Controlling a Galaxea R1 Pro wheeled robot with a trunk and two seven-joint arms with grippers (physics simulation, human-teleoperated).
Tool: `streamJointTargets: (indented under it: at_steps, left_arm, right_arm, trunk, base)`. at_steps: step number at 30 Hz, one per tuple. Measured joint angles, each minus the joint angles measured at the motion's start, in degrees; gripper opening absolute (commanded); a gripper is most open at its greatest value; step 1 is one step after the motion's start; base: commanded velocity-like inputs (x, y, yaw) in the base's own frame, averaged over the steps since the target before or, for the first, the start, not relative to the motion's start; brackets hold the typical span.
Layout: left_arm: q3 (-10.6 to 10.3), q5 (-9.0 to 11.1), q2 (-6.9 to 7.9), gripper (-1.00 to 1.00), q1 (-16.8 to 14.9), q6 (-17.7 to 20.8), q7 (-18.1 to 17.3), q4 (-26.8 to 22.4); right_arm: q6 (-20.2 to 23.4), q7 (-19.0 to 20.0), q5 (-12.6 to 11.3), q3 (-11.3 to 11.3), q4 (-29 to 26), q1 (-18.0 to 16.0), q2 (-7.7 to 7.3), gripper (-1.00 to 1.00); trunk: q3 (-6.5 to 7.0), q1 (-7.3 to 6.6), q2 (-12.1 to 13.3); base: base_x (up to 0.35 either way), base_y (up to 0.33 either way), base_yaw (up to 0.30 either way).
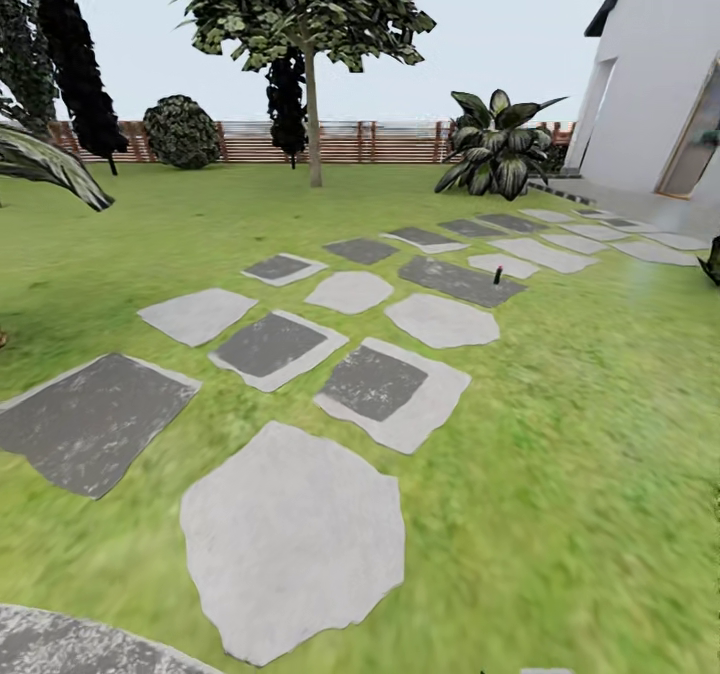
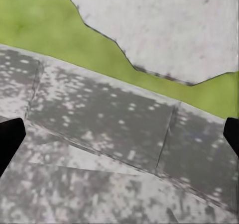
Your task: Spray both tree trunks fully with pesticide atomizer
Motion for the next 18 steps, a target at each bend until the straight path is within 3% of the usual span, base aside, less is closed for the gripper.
streamJointTargets:
  at_steps: [18]
  left_arm:
    - [0.04,0.08,0.08,1.0,0.0,0.0,0.09,0.0]
  right_arm:
    - [0.0,0.0,0.0,0.0,0.01,0.0,0.0,1.0]
  trunk:
    - [0.0,0.0,0.0]
  base:
    - [0.336,0.11,-0.266]
